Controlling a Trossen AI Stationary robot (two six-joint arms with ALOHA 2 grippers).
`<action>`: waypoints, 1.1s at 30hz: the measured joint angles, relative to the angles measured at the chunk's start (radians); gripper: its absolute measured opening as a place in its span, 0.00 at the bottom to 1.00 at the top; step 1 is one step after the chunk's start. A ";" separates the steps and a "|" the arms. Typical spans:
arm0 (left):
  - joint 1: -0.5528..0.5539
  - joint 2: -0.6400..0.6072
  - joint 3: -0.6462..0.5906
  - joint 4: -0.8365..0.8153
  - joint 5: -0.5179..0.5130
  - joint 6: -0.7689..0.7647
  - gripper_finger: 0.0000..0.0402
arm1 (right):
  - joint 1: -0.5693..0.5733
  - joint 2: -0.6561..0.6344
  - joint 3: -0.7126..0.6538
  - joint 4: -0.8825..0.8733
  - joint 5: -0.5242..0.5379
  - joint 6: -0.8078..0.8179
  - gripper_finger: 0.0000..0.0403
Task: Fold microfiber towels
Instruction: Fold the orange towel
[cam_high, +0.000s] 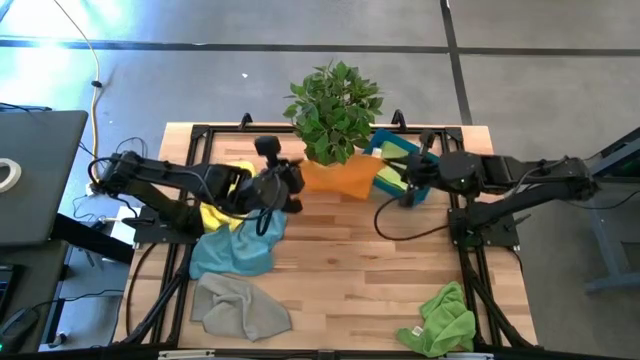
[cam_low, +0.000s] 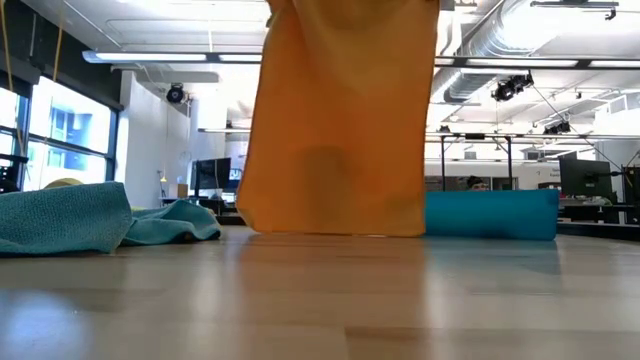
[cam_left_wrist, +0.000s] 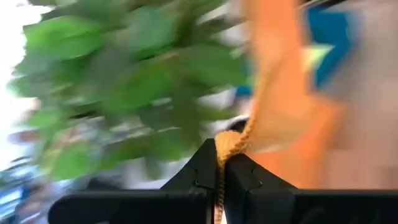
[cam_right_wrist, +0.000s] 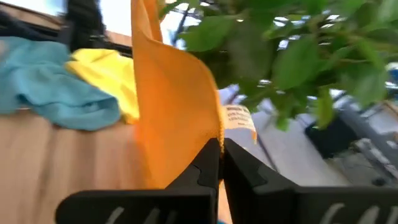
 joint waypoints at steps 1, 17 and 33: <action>-0.018 0.000 0.000 -0.004 0.052 -0.024 0.00 | 0.012 0.000 0.000 -0.014 -0.018 0.025 0.00; -0.240 0.288 0.000 -0.070 0.520 -0.451 0.00 | 0.287 0.305 0.000 -0.350 -0.336 0.617 0.00; -0.285 0.411 0.000 0.093 0.908 -0.517 0.00 | 0.401 0.512 0.000 -0.081 -0.731 0.660 0.00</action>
